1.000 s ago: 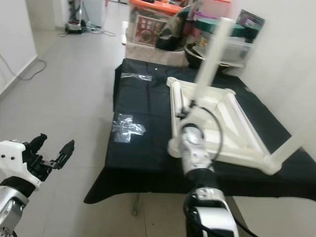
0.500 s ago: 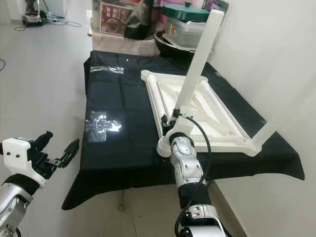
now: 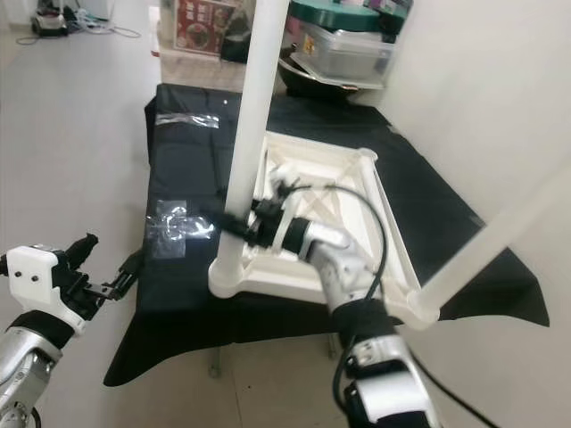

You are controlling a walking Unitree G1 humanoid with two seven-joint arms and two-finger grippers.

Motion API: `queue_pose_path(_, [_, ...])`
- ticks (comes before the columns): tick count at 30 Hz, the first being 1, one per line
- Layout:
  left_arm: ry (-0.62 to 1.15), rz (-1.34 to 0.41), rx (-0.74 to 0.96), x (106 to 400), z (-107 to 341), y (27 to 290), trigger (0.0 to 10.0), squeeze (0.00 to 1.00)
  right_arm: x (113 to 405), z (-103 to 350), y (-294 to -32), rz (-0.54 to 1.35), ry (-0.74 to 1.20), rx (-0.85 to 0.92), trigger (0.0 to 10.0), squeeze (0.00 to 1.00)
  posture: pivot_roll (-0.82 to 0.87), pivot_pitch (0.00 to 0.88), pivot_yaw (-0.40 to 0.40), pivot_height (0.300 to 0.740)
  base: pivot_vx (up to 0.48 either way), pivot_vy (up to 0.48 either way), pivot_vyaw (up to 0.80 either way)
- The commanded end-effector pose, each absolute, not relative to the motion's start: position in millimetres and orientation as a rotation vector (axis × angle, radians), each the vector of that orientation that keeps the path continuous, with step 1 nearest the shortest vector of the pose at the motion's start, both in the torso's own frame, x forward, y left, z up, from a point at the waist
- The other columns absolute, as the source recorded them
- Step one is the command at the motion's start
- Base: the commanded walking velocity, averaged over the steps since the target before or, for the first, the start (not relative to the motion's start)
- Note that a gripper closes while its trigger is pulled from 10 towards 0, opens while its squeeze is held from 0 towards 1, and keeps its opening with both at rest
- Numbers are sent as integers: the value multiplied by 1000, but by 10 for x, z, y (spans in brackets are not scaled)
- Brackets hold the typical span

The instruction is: Building children table

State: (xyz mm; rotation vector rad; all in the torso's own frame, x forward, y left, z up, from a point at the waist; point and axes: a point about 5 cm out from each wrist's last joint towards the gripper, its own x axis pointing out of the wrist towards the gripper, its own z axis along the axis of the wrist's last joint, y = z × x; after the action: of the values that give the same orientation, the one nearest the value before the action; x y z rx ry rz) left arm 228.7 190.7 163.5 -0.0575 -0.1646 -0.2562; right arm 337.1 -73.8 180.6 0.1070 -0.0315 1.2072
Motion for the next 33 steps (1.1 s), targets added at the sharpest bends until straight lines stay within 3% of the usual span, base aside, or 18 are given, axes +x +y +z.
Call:
queue_pose_path(1, [-150, -260, -72, 2278, 1592, 1883, 10000, 0, 3353, 1680, -663, 1191, 8, 85, 9922, 0, 184, 0, -204, 740, 0, 0, 0])
queue_pose_path(2, [-150, -260, -72, 2278, 1592, 1883, 10000, 0, 3353, 1680, -663, 1191, 8, 85, 9922, 0, 184, 0, -204, 740, 0, 0, 0])
queue_pose_path(4, [-150, -261, -73, 2271, 1595, 1881, 10000, 0, 3482, 1636, -683, 1023, -17, 95, 0, 0, 171, 0, -198, 740, 0, 0, 0])
queue_pose_path(5, [-150, -261, -73, 2271, 1595, 1881, 10000, 0, 3482, 1636, -683, 1023, -17, 95, 0, 0, 171, 0, -198, 740, 0, 0, 0])
queue_pose_path(6, [-150, -263, -74, 2269, 1597, 1879, 10000, 0, 3581, 1580, -758, 852, 9, 69, 0, 0, 169, 0, -198, 740, 0, 0, 0])
queue_pose_path(8, [-150, -263, -74, 2269, 1597, 1879, 10000, 0, 3581, 1580, -758, 852, 9, 69, 0, 0, 169, 0, -198, 740, 0, 0, 0])
queue_pose_path(10, [-152, -265, -75, 2265, 1602, 1878, 10000, 0, 3778, 1379, -1231, 252, 137, 31, 0, 0, 156, 0, -194, 740, 0, 0, 0])
queue_pose_path(11, [-152, -265, -75, 2265, 1602, 1878, 10000, 0, 3778, 1379, -1231, 252, 137, 31, 0, 0, 156, 0, -194, 740, 0, 0, 0])
queue_pose_path(13, [-154, -266, -76, 2265, 1607, 1876, 10000, 0, 3689, 1168, -1772, -226, 256, -12, 0, 0, 157, 0, -194, 740, 0, 0, 0])
queue_pose_path(16, [-154, -265, -76, 2265, 1609, 1878, 10000, 0, 3620, 1146, -1863, -298, 254, -47, 0, 0, 156, 0, -193, 740, 0, 0, 0])
queue_pose_path(17, [-153, -265, -76, 2267, 1609, 1880, 10000, 0, 3574, 1143, -1805, -262, 257, -48, 4196, 0, 149, 0, -186, 740, 0, 0, 0])
queue_pose_path(18, [-153, -265, -76, 2267, 1609, 1880, 10000, 0, 3574, 1143, -1805, -262, 257, -48, 4196, 0, 149, 0, -186, 740, 0, 0, 0])
queue_pose_path(19, [-153, -266, -76, 2269, 1609, 1883, 10000, 0, 3557, 1186, -1698, -188, 233, -35, 10000, 0, 144, 0, -185, 740, 0, 0, 0])
queue_pose_path(21, [-153, -267, -76, 2271, 1610, 1884, 10000, 0, 3566, 1282, -1556, -68, 148, -29, 10000, 0, 143, 0, -184, 740, 0, 0, 0])
queue_pose_path(22, [-153, -267, -76, 2275, 1610, 1885, 10000, 0, 3575, 1355, -1469, 2, 89, 16, 10000, 1000, 145, 0, -184, 740, 0, 0, 0])
queue_pose_path(26, [-154, -267, -76, 2283, 1608, 1887, 10000, 0, 3629, 1507, -1290, 179, -4, 105, 10000, 1000, 146, 0, -187, 740, 0, 0, 0])
queue_pose_path(27, [-155, -266, -76, 2285, 1608, 1887, 10000, 0, 3660, 1598, -1214, 271, -37, 131, 10000, 0, 146, 0, -187, 740, 0, 0, 0])
queue_pose_path(33, [-157, -265, -78, 2299, 1607, 1886, 10000, 0, 3666, 1908, -1081, 708, -120, 132, 10000, 0, 153, 0, -193, 740, 0, 0, 0])
